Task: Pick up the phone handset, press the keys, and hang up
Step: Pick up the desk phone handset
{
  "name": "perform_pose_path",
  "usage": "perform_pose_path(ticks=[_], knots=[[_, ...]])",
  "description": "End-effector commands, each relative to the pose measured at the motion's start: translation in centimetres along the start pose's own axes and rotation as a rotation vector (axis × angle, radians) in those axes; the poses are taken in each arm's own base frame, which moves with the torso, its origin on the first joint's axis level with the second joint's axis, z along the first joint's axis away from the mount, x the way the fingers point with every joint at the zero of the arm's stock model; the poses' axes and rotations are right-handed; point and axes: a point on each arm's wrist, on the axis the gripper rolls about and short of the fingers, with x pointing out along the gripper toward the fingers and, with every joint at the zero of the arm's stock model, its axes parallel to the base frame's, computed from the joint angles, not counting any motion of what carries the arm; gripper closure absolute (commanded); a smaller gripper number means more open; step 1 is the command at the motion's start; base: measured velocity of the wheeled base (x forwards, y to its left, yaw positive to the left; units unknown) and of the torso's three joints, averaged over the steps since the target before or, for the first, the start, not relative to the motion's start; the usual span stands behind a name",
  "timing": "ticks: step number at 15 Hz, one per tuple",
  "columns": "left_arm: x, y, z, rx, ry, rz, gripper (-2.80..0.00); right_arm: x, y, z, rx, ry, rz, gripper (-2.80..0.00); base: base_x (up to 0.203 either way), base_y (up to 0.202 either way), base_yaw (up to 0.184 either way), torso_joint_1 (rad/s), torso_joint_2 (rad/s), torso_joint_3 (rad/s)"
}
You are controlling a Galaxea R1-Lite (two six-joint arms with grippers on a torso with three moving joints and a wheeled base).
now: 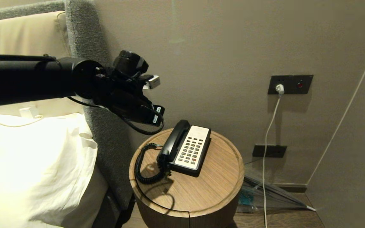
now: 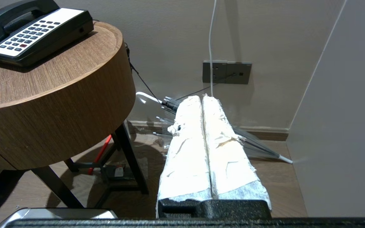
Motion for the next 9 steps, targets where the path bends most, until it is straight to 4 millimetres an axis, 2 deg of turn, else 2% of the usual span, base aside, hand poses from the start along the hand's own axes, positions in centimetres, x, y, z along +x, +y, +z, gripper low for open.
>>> perform_pose_path(ticks=[1,9], knots=[[2.7,0.2,-0.3,-0.034,0.029,-0.004,-2.8,0.0,0.0,0.0,-0.001,0.001,0.002,0.0,0.0,0.0,0.0,0.0,0.0,0.0],[8.6,0.9,-0.6,-0.002,0.061,0.006,-2.8,0.0,0.0,0.0,-0.001,0.001,0.0,0.0,0.0,0.0,0.0,0.0,0.0,0.0]])
